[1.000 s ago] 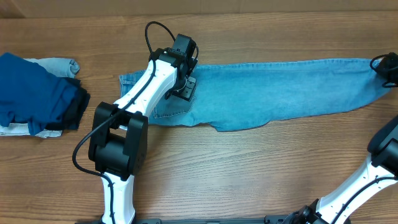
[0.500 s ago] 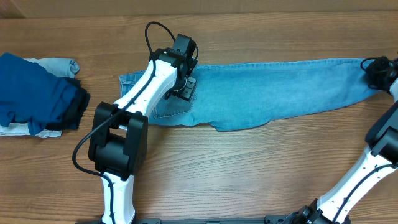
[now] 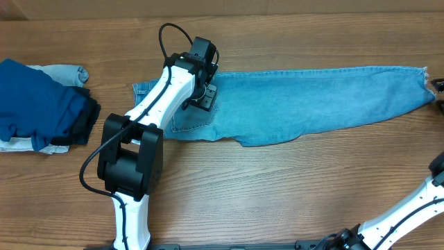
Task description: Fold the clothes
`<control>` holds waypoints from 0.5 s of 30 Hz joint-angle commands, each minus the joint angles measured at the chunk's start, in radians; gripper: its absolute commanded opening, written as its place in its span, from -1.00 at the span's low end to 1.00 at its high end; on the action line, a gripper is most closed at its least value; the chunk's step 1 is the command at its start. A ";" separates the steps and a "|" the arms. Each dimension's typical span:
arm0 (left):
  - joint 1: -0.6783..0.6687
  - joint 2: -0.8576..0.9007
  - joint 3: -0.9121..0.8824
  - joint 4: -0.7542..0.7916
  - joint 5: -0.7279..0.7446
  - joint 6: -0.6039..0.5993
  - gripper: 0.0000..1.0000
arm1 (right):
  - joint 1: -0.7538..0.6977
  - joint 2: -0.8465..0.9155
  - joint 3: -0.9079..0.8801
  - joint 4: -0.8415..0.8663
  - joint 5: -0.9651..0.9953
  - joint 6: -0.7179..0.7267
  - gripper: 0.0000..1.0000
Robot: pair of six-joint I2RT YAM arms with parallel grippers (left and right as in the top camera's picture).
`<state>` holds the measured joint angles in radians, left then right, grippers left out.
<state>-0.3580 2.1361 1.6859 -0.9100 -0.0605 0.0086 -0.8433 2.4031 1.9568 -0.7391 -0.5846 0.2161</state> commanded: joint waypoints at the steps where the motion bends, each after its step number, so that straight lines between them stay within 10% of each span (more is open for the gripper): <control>1: 0.006 -0.010 0.011 -0.001 0.013 0.010 0.31 | 0.031 -0.054 0.021 -0.030 0.110 -0.047 0.53; 15: 0.005 -0.010 0.011 -0.002 0.039 0.010 0.30 | 0.071 0.078 0.019 0.088 0.161 -0.164 0.42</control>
<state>-0.3561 2.1361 1.6859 -0.9104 -0.0372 0.0086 -0.7780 2.4290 1.9579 -0.6540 -0.4126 0.0757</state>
